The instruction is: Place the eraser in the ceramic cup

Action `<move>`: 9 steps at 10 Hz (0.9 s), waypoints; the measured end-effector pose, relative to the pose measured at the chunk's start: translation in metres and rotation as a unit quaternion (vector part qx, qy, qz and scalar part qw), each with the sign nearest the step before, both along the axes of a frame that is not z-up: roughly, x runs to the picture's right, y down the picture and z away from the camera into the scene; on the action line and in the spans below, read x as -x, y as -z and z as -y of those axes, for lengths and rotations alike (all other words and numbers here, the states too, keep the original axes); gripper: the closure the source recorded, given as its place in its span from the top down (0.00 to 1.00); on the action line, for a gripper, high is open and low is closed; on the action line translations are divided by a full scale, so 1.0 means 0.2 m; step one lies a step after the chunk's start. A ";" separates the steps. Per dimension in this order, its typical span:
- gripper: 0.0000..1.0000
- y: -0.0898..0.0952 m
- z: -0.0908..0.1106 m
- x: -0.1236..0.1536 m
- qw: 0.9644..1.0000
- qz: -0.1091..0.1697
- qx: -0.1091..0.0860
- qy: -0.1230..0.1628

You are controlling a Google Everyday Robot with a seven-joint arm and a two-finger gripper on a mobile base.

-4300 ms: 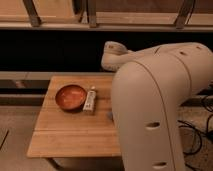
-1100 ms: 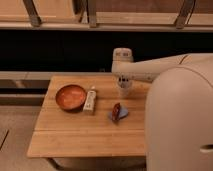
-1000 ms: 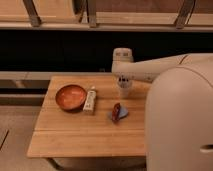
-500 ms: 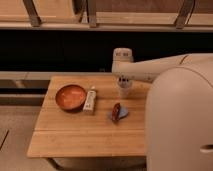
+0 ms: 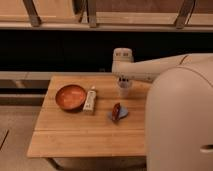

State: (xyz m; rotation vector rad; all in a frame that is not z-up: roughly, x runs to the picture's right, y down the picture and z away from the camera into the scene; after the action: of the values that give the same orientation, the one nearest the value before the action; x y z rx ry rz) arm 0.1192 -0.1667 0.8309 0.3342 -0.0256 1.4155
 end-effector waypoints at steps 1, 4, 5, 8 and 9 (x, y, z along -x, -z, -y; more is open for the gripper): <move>0.00 0.00 0.00 0.00 1.000 0.000 -0.001 0.000; 0.00 -0.13 -0.17 -0.11 0.999 -0.028 0.042 -0.008; 0.00 -0.18 -0.22 -0.14 0.998 -0.036 0.056 -0.010; 0.00 -0.25 -0.24 -0.16 0.996 -0.047 0.071 -0.016; 0.00 -0.25 -0.21 -0.13 0.997 -0.044 0.068 -0.014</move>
State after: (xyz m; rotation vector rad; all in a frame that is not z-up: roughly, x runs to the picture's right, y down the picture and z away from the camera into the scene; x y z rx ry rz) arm 0.1455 -0.1251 0.8808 0.2853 0.1477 1.4212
